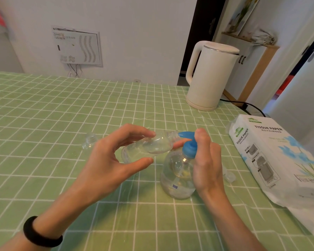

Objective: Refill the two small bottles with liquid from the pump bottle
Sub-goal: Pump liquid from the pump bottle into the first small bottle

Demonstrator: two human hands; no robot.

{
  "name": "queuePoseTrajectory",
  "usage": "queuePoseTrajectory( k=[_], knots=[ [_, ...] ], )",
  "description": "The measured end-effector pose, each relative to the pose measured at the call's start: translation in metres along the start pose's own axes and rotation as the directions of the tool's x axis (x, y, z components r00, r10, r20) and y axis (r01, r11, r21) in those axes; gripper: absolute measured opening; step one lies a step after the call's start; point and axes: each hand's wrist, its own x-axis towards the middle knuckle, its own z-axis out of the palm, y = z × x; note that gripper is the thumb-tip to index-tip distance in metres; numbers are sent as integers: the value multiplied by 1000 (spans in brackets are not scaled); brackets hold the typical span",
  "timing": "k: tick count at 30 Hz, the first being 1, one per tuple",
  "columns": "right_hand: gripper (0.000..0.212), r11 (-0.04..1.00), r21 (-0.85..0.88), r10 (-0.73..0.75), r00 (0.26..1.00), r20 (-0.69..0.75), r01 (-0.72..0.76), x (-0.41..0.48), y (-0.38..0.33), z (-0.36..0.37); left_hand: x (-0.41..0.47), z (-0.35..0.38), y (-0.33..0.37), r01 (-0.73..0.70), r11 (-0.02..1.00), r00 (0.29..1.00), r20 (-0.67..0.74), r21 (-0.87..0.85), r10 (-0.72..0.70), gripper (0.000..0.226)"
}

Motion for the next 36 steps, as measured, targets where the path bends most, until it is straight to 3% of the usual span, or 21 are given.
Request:
queuePoseTrajectory(
  k=[29, 36],
  knots=[
    [68, 1000, 14, -24, 1000, 7, 24, 3, 1, -1, 1, -2, 1, -6, 1000, 1000, 6, 15, 6, 48],
    [75, 1000, 11, -21, 1000, 2, 21, 1, 2, 0, 1, -3, 0, -5, 1000, 1000, 11, 15, 4, 48]
  ],
)
